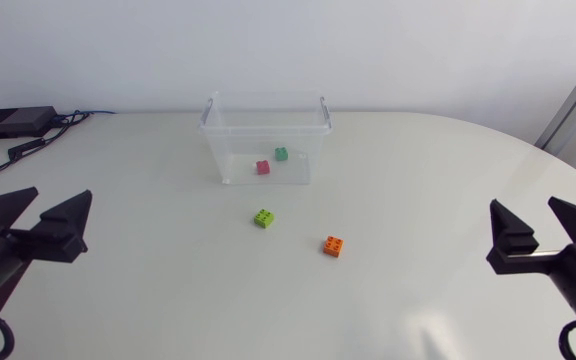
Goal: Place the duplo bricks in the container
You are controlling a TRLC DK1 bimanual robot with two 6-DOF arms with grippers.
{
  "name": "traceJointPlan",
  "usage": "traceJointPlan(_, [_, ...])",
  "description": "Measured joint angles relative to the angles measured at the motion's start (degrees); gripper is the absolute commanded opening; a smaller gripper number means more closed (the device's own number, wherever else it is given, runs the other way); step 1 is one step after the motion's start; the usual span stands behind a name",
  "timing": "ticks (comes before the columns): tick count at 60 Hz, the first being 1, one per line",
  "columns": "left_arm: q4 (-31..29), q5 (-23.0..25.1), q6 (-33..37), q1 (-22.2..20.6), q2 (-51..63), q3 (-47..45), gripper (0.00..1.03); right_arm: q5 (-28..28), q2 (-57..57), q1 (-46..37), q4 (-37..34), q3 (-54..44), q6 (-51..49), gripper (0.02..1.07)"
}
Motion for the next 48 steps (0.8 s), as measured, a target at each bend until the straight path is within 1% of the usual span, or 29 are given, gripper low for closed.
traceJointPlan(6, [-3.1,0.9,0.0,-1.0,7.9,5.9,0.93,-0.5,4.3,0.9,-0.5,3.0,0.0,1.03])
traceJointPlan(11, [-6.5,3.1,-0.4,-2.3,14.3,10.8,0.93,-1.7,7.8,1.5,-1.9,5.5,0.0,1.03])
traceJointPlan(19, [-10.5,6.8,-0.9,-2.7,22.6,16.5,0.93,-3.7,14.1,1.8,-3.3,9.4,0.0,1.02])
traceJointPlan(25, [-11.1,7.2,-1.1,-4.1,27.4,18.8,0.93,-4.5,19.0,1.8,-3.5,11.6,0.0,1.02])
traceJointPlan(29, [-12.8,7.8,-1.1,-5.2,32.0,21.0,0.93,-4.7,22.5,2.3,-4.3,13.1,0.0,1.02])
traceJointPlan(36, [-14.5,9.3,-1.1,-5.5,38.4,23.5,0.93,-5.4,26.6,3.0,-4.7,15.0,0.0,1.02])
traceJointPlan(38, [-15.0,9.4,-1.1,-5.5,40.1,24.3,0.9,-5.9,27.6,3.2,-4.8,15.6,0.0,1.02])
traceJointPlan(42, [-16.2,9.5,-1.0,-5.6,43.7,26.6,0.9,-6.7,29.6,3.2,-4.8,16.9,0.0,1.02])
traceJointPlan(48, [-17.6,9.5,1.3,-6.4,49.5,30.6,0.9,-7.7,33.1,3.2,-5.7,18.7,0.0,1.02])
